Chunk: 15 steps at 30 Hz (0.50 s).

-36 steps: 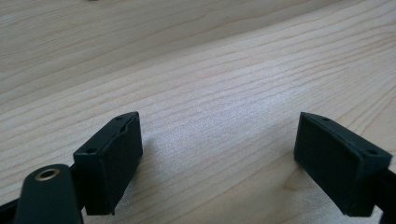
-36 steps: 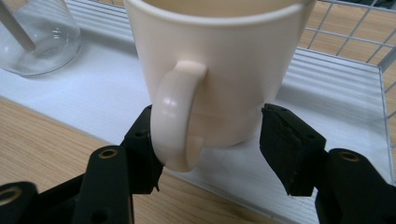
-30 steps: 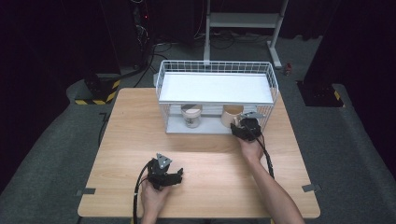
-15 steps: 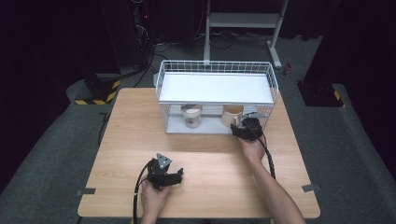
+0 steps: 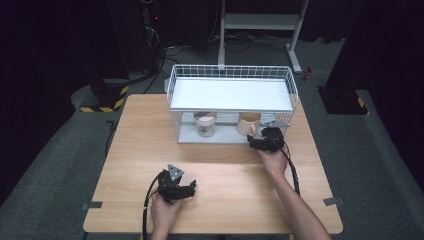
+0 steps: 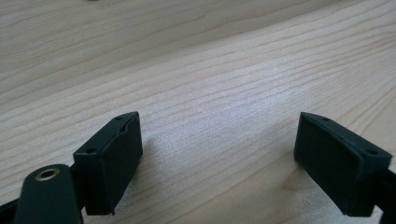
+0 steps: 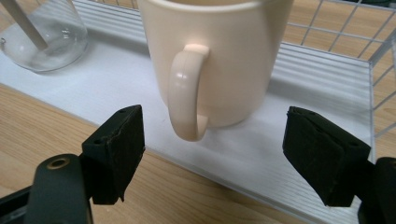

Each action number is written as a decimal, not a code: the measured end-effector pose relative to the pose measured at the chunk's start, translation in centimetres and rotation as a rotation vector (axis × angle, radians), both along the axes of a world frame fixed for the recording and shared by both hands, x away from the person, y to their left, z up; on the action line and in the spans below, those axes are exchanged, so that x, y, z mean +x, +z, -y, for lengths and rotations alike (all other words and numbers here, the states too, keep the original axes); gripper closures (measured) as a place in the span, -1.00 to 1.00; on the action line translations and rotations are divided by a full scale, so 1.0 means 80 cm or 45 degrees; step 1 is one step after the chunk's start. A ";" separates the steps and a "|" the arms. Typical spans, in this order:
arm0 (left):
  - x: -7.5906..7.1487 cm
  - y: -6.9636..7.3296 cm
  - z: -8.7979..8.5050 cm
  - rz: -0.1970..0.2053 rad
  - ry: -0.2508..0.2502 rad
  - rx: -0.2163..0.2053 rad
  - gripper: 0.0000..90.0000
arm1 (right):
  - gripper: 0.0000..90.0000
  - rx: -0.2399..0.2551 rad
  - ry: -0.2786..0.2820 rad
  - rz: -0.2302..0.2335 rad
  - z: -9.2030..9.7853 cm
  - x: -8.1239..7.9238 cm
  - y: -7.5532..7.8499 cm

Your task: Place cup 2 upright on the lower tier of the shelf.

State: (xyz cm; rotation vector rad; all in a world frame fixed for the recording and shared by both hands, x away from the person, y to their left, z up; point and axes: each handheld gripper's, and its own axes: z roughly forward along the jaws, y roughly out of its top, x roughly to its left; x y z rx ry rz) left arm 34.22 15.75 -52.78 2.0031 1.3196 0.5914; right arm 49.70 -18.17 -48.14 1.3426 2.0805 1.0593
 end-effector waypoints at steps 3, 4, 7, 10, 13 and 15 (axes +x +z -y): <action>0.000 0.000 0.000 0.000 0.000 0.000 -0.65 | -0.54 0.014 0.001 0.000 0.004 -0.005 0.002; 0.000 0.000 0.000 0.000 0.000 0.000 -0.65 | -0.54 0.013 0.005 0.005 0.005 -0.006 0.002; 0.000 0.000 0.000 0.000 0.000 0.000 -0.65 | -0.54 0.022 0.018 0.011 0.009 -0.011 0.002; 0.000 0.000 0.000 -0.001 0.001 0.000 -0.65 | -0.55 0.036 0.026 0.003 0.010 -0.016 0.005; 0.000 0.000 0.000 0.000 0.000 0.000 -0.65 | -0.55 0.041 0.035 0.011 0.012 -0.020 0.009; 0.000 0.000 0.000 -0.001 0.004 0.000 -0.65 | -0.55 0.044 0.046 0.028 0.014 -0.023 0.012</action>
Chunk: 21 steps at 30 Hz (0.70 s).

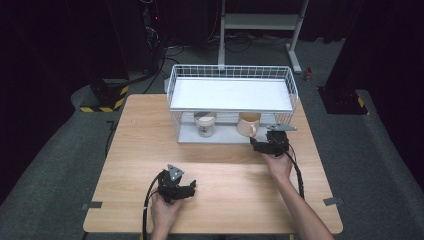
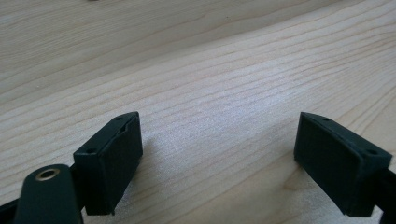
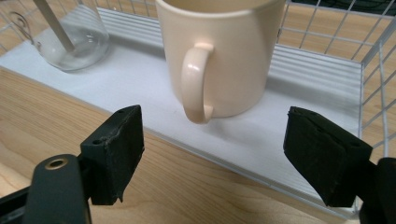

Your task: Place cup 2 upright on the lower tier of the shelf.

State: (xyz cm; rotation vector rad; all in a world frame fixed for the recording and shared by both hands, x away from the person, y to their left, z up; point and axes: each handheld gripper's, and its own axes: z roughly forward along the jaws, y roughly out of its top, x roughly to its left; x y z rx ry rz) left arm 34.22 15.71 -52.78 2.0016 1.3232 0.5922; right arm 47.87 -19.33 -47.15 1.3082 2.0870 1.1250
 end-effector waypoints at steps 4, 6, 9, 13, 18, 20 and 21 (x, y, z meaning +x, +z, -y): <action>0.000 0.000 0.000 0.000 0.000 -0.002 -0.65 | -0.54 0.029 0.002 0.001 0.005 -0.009 0.004; 0.000 0.000 0.000 -0.001 0.000 -0.002 -0.65 | -0.54 0.035 0.004 0.003 0.008 -0.013 0.005; 0.000 0.000 0.000 0.001 0.001 -0.002 -0.65 | -0.53 0.046 0.006 0.011 0.015 -0.020 0.006; 0.000 0.000 0.000 0.001 0.002 -0.002 -0.65 | -0.52 0.059 0.008 0.012 0.021 -0.027 0.008; 0.000 0.000 0.001 0.002 0.004 -0.003 -0.65 | -0.51 0.071 0.014 0.015 0.028 -0.035 0.009; 0.000 0.000 0.001 0.002 0.004 -0.002 -0.65 | -0.51 0.077 0.014 0.017 0.031 -0.038 0.009; 0.000 0.000 0.001 0.002 0.004 -0.003 -0.65 | -0.51 0.076 0.016 0.021 0.032 -0.039 0.009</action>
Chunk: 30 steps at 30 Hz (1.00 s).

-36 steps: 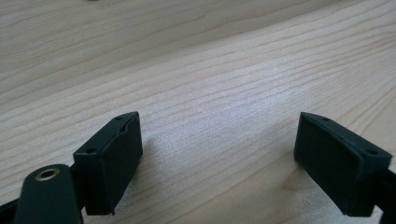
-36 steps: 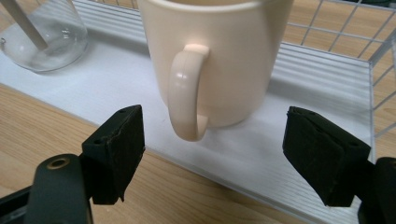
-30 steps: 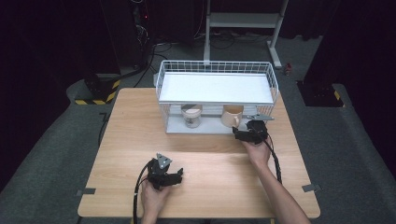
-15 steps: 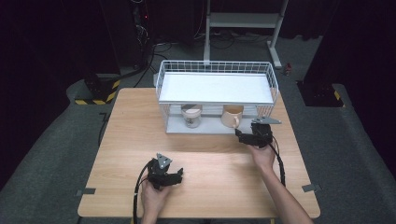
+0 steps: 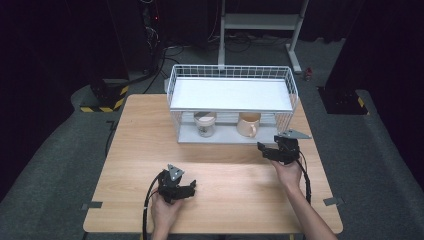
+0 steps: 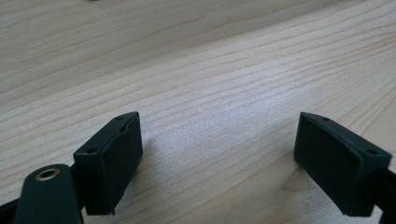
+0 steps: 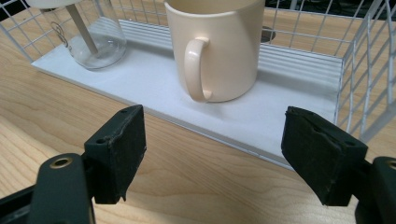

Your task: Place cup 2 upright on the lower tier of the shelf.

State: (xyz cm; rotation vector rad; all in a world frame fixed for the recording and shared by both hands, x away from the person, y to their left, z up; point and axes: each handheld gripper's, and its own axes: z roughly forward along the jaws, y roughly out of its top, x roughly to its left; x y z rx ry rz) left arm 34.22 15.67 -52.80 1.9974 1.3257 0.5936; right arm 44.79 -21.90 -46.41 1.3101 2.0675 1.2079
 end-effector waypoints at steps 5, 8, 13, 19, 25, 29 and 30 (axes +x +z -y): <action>0.000 0.000 0.000 0.000 0.000 0.000 -0.65 | -0.50 0.003 0.004 0.007 0.006 -0.006 0.000; 0.000 0.000 0.000 0.000 0.001 -0.001 -0.65 | -0.50 0.014 0.002 0.004 0.009 -0.011 0.000; 0.000 0.000 0.000 0.000 0.000 0.000 -0.65 | -0.49 0.020 0.008 0.008 0.015 -0.017 0.000; 0.000 0.000 0.000 0.002 0.002 0.000 -0.65 | -0.48 0.030 0.014 0.027 0.019 -0.025 0.003; 0.000 0.000 0.000 0.002 0.002 0.000 -0.65 | -0.48 0.041 0.019 0.024 0.024 -0.033 0.002; 0.000 0.000 0.000 0.002 0.002 0.000 -0.65 | -0.48 0.045 0.032 0.018 0.028 -0.039 0.001; 0.000 0.000 0.000 0.002 0.002 0.000 -0.65 | -0.48 0.044 0.036 0.014 0.028 -0.041 0.001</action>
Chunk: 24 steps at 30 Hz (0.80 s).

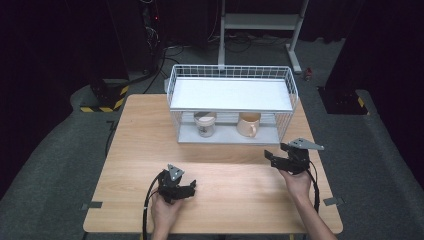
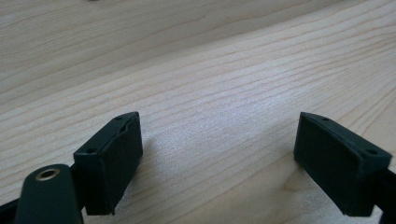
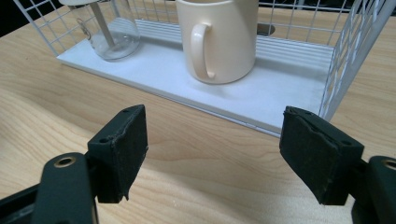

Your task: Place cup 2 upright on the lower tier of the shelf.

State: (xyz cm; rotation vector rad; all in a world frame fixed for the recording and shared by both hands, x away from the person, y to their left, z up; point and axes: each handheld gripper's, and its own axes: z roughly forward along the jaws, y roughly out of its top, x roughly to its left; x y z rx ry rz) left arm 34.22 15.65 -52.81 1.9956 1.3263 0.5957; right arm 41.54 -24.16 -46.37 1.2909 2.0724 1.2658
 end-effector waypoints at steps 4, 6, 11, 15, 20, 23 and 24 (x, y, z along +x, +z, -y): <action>0.000 0.000 0.000 0.000 0.000 -0.001 -0.65 | -0.47 -0.001 0.003 0.014 0.002 -0.004 0.000; 0.000 0.000 0.000 0.000 0.000 0.000 -0.65 | -0.47 0.005 0.002 0.012 0.002 -0.006 0.000; 0.000 0.000 0.000 0.000 0.000 0.000 -0.65 | -0.45 0.007 0.004 0.005 0.004 -0.011 -0.002; 0.000 0.000 0.000 0.000 0.000 0.000 -0.65 | -0.42 -0.011 0.018 0.013 0.003 -0.017 -0.004; 0.000 0.000 0.000 0.000 0.000 0.000 -0.65 | -0.42 0.001 0.028 0.019 0.005 -0.023 -0.007; 0.000 0.000 0.000 0.000 0.000 0.000 -0.65 | -0.40 0.023 0.040 0.023 0.007 -0.027 -0.009; 0.000 0.000 0.000 0.000 0.000 0.000 -0.65 | -0.40 0.019 0.041 0.022 0.007 -0.028 -0.010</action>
